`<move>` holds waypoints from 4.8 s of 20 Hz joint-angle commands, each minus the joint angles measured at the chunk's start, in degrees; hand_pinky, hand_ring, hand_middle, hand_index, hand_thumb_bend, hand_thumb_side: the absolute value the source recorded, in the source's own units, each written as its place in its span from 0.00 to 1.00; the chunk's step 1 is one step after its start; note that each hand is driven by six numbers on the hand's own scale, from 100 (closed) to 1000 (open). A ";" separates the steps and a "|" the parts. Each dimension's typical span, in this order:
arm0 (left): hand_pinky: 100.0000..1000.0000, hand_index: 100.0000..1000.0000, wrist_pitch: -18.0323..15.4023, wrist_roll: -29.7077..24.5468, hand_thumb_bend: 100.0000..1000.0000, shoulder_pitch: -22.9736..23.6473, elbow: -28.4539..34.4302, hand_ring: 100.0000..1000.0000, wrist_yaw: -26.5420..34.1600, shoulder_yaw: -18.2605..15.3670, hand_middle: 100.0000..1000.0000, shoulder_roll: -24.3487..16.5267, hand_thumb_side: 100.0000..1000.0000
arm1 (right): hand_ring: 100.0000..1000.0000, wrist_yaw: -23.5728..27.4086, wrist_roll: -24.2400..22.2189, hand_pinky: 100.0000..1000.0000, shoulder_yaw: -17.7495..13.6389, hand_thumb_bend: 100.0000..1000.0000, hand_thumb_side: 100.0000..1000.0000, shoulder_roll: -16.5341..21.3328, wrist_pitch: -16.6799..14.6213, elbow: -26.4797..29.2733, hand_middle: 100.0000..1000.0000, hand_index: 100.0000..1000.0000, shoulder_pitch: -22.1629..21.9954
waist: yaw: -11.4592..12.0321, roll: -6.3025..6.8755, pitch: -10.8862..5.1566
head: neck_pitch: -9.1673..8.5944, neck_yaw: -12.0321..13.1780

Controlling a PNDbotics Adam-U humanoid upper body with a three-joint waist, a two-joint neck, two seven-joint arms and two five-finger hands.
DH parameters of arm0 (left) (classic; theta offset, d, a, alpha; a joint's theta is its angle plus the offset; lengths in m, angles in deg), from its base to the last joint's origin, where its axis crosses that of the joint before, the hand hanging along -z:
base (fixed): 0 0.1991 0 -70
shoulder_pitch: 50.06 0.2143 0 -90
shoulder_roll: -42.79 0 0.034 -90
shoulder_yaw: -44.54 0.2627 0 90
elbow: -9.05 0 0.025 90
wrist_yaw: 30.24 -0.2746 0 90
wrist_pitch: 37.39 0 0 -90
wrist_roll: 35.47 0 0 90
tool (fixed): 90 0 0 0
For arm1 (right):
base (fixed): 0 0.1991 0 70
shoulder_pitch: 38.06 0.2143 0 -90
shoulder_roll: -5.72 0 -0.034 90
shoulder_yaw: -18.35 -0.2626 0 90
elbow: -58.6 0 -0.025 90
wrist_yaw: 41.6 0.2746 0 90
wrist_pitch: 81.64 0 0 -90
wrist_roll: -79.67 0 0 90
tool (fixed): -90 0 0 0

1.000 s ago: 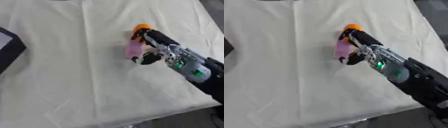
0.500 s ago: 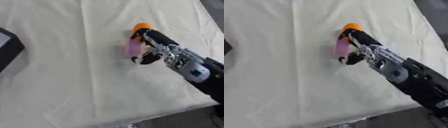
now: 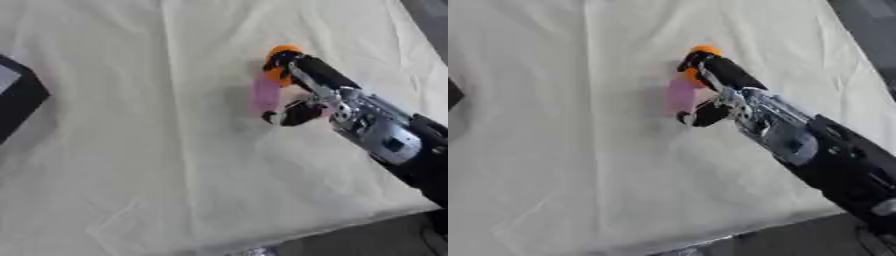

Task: Pick up the objects with one hand, pass them to the other hand, and then place them into the box on the other side of the table.

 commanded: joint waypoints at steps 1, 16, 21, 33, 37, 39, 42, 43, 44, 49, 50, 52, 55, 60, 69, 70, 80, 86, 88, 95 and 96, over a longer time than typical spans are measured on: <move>0.92 0.68 -0.08 -0.25 0.03 -0.37 0.52 0.64 -0.46 -0.24 0.70 -1.02 0.83 | 0.74 0.20 0.30 0.64 -0.87 0.48 0.00 0.94 0.16 0.54 0.88 0.81 0.30 | 0.01 0.09 0.33 | -0.10 -0.21; 0.92 0.68 -0.07 -0.41 0.03 -0.34 0.51 0.64 -0.55 -0.26 0.70 -0.58 0.83 | 0.73 0.32 -0.84 0.62 -0.75 0.39 0.01 0.49 3.11 0.54 0.86 0.77 0.66 | 0.42 0.01 0.85 | -0.10 -0.76; 0.93 0.68 -0.09 -0.47 0.03 -0.42 0.53 0.64 -0.59 -0.25 0.70 -0.47 0.83 | 0.72 0.54 -0.71 0.62 -0.84 0.38 0.01 0.49 3.69 0.54 0.86 0.77 0.84 | 0.56 0.06 1.08 | -0.10 -0.99; 0.93 0.68 -0.14 -0.58 0.03 -0.42 0.64 0.64 -0.94 -0.27 0.70 -0.27 0.83 | 0.72 -0.42 -1.60 0.62 -0.93 0.41 0.02 0.28 4.74 0.54 0.86 0.77 0.61 | 0.65 0.14 1.44 | -0.10 -1.29; 0.93 0.68 -0.18 -0.59 0.03 -0.43 0.71 0.64 -0.94 -0.29 0.70 -0.27 0.83 | 0.72 -1.03 -2.19 0.62 -0.92 0.41 0.02 0.13 5.13 0.54 0.77 0.76 0.42 | 0.62 0.17 1.46 | -0.10 -1.32; 0.93 0.68 -0.16 -0.63 0.03 -0.42 0.70 0.64 -0.94 -0.28 0.70 -0.25 0.83 | 0.72 -1.32 -2.42 0.62 -0.90 0.40 0.01 0.04 5.29 0.54 0.74 0.76 0.34 | 0.58 0.16 1.47 | -0.10 -1.31; 0.93 0.68 -0.15 -0.67 0.03 -0.44 0.68 0.64 -0.94 -0.27 0.70 -0.25 0.83 | 0.71 -1.60 -2.58 0.61 -0.90 0.37 0.00 -0.05 5.38 0.54 0.69 0.74 0.32 | 0.53 0.17 1.47 | -0.10 -1.30; 0.93 0.68 -0.16 -0.68 0.03 -0.47 0.69 0.64 -0.93 -0.27 0.70 -0.26 0.83 | 0.71 -1.59 -2.56 0.61 -0.91 0.37 0.01 -0.07 5.41 0.54 0.69 0.74 0.32 | 0.53 0.18 1.47 | -0.10 -1.30; 0.93 0.68 -0.17 -0.69 0.03 -0.49 0.69 0.64 -0.93 -0.26 0.70 -0.27 0.83 | 0.71 -1.53 -2.51 0.61 -0.92 0.34 0.00 -0.09 5.43 0.54 0.68 0.74 0.33 | 0.53 0.19 1.47 | -0.10 -1.34; 0.93 0.68 -0.16 -0.75 0.03 -0.49 0.66 0.64 -0.90 -0.22 0.70 -0.14 0.83 | 0.70 -0.50 -1.55 0.59 -1.00 0.26 0.00 -0.21 5.80 0.54 0.63 0.70 0.48 | 0.56 0.23 1.49 | -0.10 -1.63; 0.93 0.68 -0.16 -0.75 0.03 -0.49 0.65 0.64 -0.89 -0.23 0.70 -0.12 0.83 | 0.69 -0.16 -1.21 0.59 -1.00 0.24 0.00 -0.24 5.88 0.54 0.62 0.69 0.51 | 0.57 0.24 1.50 | -0.10 -1.67; 0.93 0.68 -0.18 -0.74 0.03 -0.48 0.65 0.64 -0.88 -0.25 0.70 -0.08 0.83 | 0.68 0.71 -0.23 0.58 -1.07 0.22 0.00 -0.34 5.97 0.54 0.59 0.67 0.61 | 0.62 0.25 1.52 | -0.10 -1.72; 0.93 0.68 -0.18 -0.74 0.03 -0.44 0.63 0.64 -0.87 -0.26 0.70 0.00 0.83 | 0.65 2.02 1.32 0.57 -1.00 0.18 0.00 -0.46 5.73 0.54 0.54 0.63 0.60 | 0.62 0.24 1.52 | -0.10 -1.75; 0.93 0.68 -0.35 -0.66 0.03 -0.39 0.76 0.64 -0.88 -0.40 0.70 -0.16 0.83 | 0.62 3.91 3.58 0.55 -1.13 0.08 0.00 -0.83 5.12 0.54 0.49 0.59 0.16 | 0.35 0.34 1.16 | -0.10 -1.42; 0.93 0.69 -0.65 -0.68 0.03 0.00 1.14 0.64 -0.88 -0.43 0.70 -0.88 0.82 | 0.58 11.37 7.19 0.52 -1.86 0.00 0.00 -1.74 0.72 0.54 0.45 0.55 -0.98 | -0.90 0.92 -0.14 | -0.10 -0.24; 0.93 0.69 -0.68 -0.69 0.03 0.01 1.23 0.64 -0.89 -0.42 0.70 -1.00 0.82 | 0.58 12.03 7.63 0.52 -1.88 0.00 0.00 -1.92 0.18 0.54 0.45 0.55 -1.11 | -1.02 0.97 -0.24 | -0.10 -0.15; 0.93 0.69 -0.84 -1.65 0.02 -0.69 2.18 0.64 -0.79 0.41 0.70 -2.74 0.80 | 0.58 17.13 12.11 0.51 -1.89 0.00 0.00 -3.35 -6.26 0.54 0.45 0.55 -1.29 | -1.82 1.68 -1.17 | -0.10 1.66; 0.93 0.69 -0.95 -3.20 0.01 -2.07 4.06 0.64 -0.70 1.74 0.70 -5.02 0.79 | 0.58 18.97 17.23 0.52 -2.19 0.00 0.00 -3.77 -9.57 0.54 0.45 0.55 -1.21 | -1.81 2.17 -1.94 | -0.10 1.94; 0.92 0.69 -0.84 -4.19 0.01 -3.00 5.24 0.64 -0.58 2.66 0.70 -6.10 0.77 | 0.58 20.21 19.23 0.53 -2.05 0.00 0.00 -3.75 -10.28 0.54 0.45 0.55 -1.31 | -1.51 2.40 -2.24 | -0.10 1.81; 0.92 0.70 -0.32 -7.34 0.00 -7.02 8.63 0.65 -0.06 5.41 0.70 -10.14 0.72 | 0.60 24.48 24.84 0.60 -1.22 0.00 0.00 -3.52 -11.96 0.54 0.46 0.56 -1.59 | -0.12 2.90 -3.15 | -0.10 1.38; 0.92 0.70 -0.30 -7.89 0.00 -7.75 8.70 0.65 -0.07 5.81 0.70 -10.88 0.71 | 0.60 24.89 25.50 0.60 -1.00 0.00 0.00 -3.53 -12.19 0.54 0.46 0.56 -1.62 | 0.12 2.95 -3.26 | -0.10 1.28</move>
